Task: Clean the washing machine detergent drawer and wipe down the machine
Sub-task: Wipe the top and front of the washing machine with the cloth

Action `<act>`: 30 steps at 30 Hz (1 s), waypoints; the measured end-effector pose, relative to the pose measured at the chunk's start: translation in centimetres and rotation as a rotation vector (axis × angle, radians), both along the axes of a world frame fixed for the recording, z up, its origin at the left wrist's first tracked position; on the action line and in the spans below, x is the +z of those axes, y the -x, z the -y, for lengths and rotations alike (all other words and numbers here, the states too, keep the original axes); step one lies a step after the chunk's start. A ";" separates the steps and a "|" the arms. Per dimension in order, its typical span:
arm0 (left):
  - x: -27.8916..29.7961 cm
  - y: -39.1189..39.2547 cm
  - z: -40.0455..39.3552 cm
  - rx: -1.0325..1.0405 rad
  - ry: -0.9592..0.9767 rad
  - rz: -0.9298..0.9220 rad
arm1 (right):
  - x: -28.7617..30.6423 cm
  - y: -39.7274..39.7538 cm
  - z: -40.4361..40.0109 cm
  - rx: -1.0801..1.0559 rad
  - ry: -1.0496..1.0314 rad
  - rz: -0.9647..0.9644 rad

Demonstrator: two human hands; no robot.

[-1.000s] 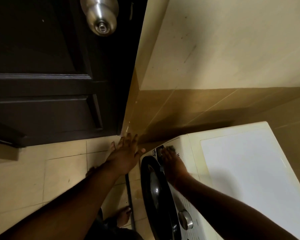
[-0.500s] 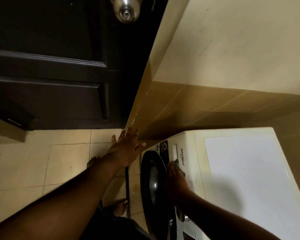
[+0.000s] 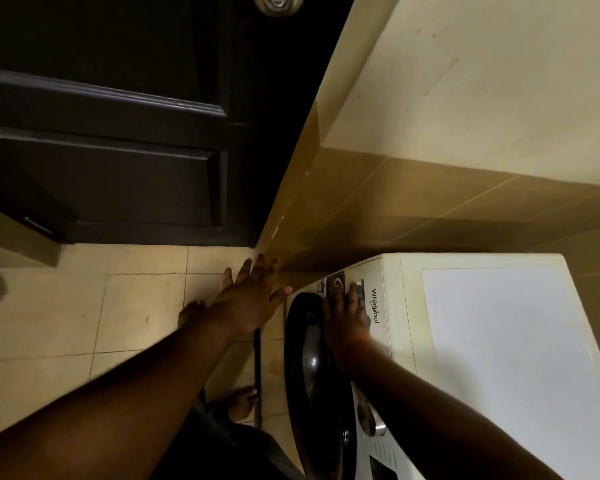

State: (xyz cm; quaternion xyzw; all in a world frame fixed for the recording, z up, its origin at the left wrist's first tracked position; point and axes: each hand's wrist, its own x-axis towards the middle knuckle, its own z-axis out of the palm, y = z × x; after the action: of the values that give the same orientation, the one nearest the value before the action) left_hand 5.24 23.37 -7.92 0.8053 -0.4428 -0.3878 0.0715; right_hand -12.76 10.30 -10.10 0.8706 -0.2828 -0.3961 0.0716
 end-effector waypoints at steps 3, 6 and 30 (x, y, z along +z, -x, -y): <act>0.1 -0.6 -0.2 0.020 -0.007 -0.002 | -0.6 2.9 -2.3 -0.027 -0.067 -0.024; 0.6 -0.8 0.4 0.033 0.025 -0.008 | -0.2 4.7 -3.9 0.013 -0.108 -0.046; -0.4 3.7 2.5 -0.026 0.085 -0.039 | 6.9 1.1 1.7 0.487 0.118 -0.146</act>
State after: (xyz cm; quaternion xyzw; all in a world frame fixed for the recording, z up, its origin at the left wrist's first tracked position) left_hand 1.53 20.91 -8.30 0.7880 -0.4680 -0.3849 0.1092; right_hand -13.83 8.55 -3.18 0.8764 -0.0814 -0.4119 0.2358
